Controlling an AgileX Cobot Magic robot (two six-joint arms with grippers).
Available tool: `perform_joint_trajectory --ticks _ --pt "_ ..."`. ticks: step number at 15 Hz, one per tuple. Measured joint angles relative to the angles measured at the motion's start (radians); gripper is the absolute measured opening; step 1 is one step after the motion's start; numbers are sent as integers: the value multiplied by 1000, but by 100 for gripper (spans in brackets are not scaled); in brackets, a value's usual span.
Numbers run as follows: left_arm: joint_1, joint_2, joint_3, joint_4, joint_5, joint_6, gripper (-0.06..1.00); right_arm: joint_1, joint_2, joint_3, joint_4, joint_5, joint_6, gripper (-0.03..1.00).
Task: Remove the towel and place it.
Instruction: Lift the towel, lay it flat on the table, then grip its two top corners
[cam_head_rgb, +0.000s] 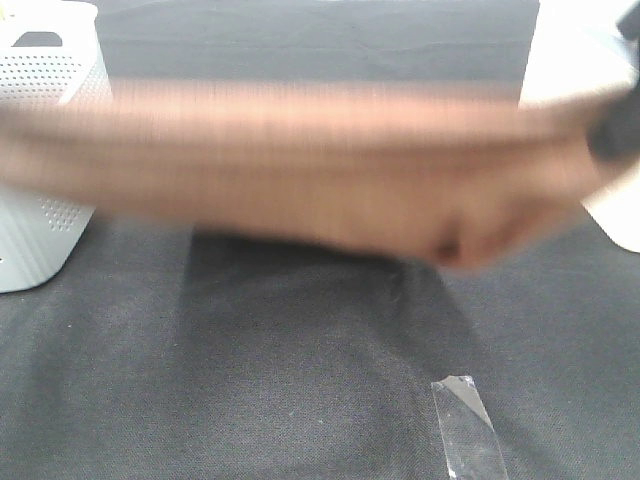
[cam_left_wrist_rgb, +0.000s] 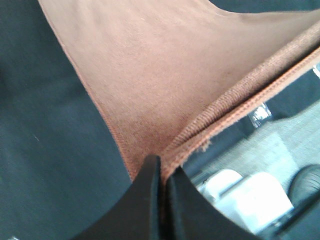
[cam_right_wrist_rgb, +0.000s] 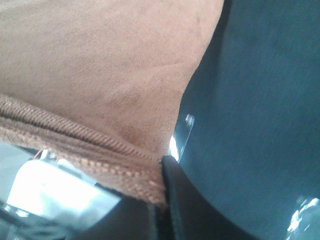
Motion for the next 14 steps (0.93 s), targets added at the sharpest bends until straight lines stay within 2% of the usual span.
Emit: perform_joint_trajectory --ticks 7,10,14 --pt "3 -83 366 -228 -3 -21 0 -4 -179 339 27 -1 56 1" --pt "11 -118 500 -275 3 -43 0 -6 -231 454 93 1 64 1" --pt "11 -120 578 -290 3 -54 0 -9 -228 516 130 4 68 1"
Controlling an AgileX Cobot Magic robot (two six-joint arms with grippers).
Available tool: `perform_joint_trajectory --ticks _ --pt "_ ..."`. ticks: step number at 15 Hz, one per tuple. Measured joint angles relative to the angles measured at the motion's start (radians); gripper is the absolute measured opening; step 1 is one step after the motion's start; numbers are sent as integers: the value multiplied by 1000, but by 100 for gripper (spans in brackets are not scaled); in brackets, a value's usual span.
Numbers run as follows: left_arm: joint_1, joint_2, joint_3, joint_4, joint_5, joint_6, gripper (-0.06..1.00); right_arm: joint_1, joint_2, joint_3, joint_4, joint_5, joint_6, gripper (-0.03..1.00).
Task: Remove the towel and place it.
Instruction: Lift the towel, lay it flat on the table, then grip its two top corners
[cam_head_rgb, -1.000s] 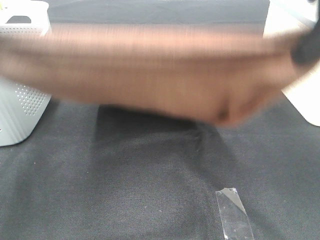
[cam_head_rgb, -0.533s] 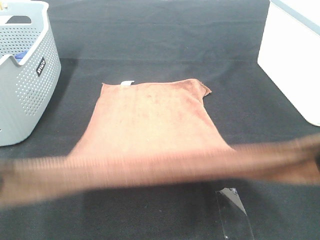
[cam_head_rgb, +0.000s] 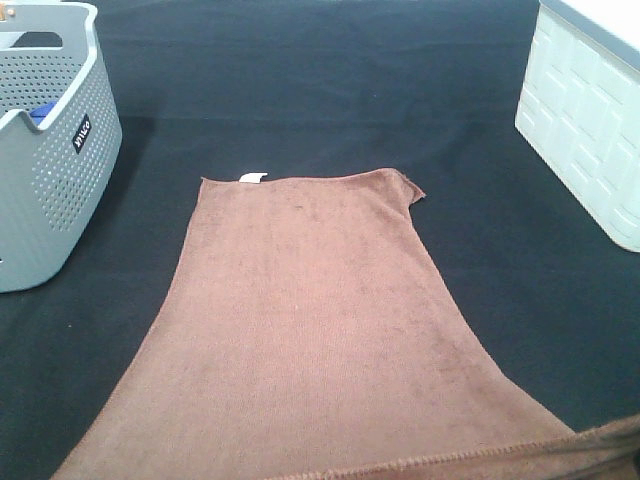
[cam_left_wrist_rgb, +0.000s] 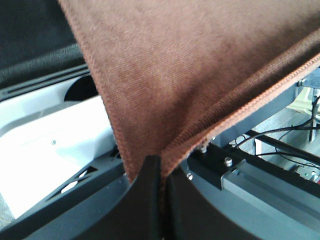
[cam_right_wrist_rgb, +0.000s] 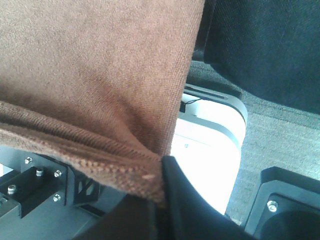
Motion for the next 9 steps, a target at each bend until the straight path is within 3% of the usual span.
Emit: perform_joint_trajectory --ticks 9 --pt "0 168 12 23 0 -25 0 -6 288 3 37 -1 -96 1"
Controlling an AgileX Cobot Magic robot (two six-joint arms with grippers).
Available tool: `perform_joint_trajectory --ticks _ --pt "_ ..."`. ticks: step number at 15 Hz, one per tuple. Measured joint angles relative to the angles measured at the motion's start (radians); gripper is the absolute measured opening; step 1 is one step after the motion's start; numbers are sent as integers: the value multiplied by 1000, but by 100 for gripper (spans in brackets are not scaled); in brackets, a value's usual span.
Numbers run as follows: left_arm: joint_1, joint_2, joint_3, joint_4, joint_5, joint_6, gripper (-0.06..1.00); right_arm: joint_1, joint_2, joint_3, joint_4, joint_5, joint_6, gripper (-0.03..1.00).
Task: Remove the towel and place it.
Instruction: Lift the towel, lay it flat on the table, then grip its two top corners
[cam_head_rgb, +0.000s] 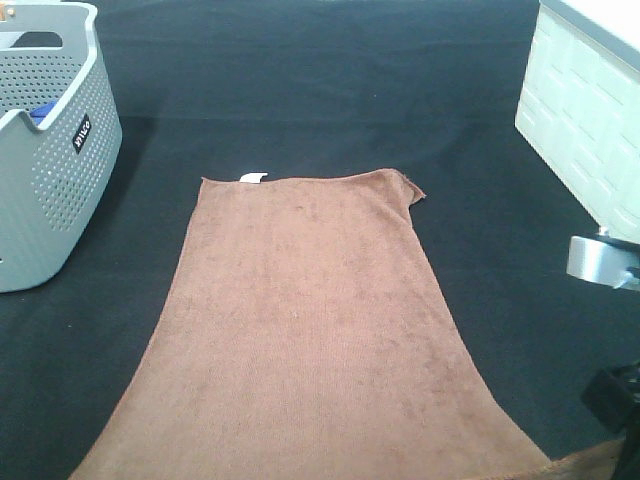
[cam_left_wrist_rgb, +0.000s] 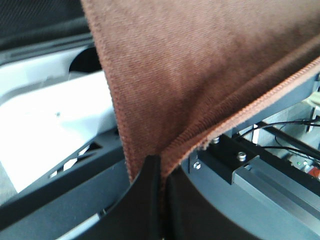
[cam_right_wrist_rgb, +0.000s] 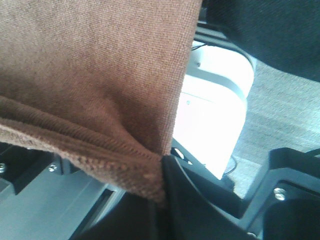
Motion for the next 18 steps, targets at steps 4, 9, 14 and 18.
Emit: perform_joint_trajectory --ticks 4,9,14,18 --pt "0 140 0 9 1 4 0 -1 88 0 21 -23 -48 1" --pt "7 256 -26 43 14 13 0 -3 245 0 47 -72 -131 6" --pt "9 303 -47 18 28 39 0 -5 272 0 44 -133 -157 11" --pt "-67 333 -86 9 27 54 1 -5 272 0 73 -145 -186 15"
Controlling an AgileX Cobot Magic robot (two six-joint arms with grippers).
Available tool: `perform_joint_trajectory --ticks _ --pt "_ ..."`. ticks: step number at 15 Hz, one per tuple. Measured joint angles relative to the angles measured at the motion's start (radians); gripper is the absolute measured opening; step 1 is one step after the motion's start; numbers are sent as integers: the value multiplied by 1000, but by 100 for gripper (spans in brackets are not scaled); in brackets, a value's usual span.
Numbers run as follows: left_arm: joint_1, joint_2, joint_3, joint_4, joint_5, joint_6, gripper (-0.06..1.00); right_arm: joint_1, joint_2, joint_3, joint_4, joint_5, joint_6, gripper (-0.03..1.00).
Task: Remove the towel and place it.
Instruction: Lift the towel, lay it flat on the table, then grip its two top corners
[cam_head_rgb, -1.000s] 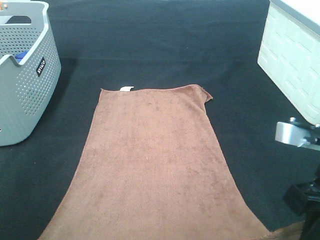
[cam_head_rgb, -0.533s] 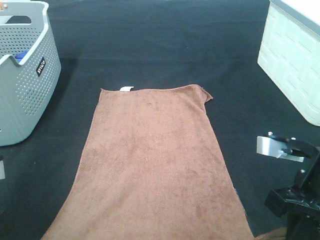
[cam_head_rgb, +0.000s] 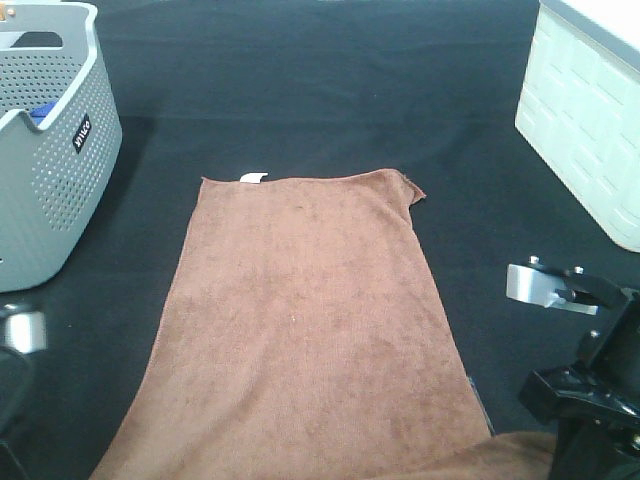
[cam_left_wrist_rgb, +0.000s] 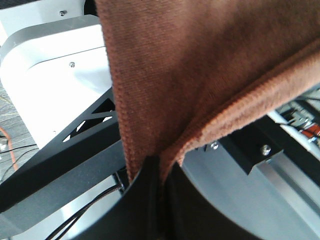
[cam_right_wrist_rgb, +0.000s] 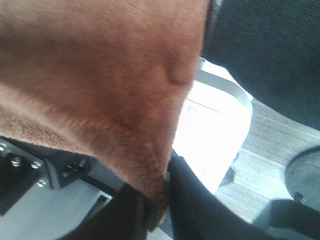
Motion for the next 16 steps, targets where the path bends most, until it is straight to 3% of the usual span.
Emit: perform_joint_trajectory --ticks 4,6,8,9,12,16 --pt "-179 123 -92 3 -58 -46 3 0 0 0 24 -3 -19 21" --pt "-228 153 -135 19 -65 -75 14 0 0 0 20 -2 -12 42" --pt "-238 154 -152 30 -88 -111 34 0 0 0 -17 -1 -7 65" --pt "-238 154 -156 34 -99 -134 43 0 0 0 -29 -1 -8 71" --pt "-270 154 -157 63 -104 -170 58 0 1 -4 -39 -2 -8 76" --pt "-249 155 -248 138 -100 -176 60 -29 3 -114 -98 -26 21 76"
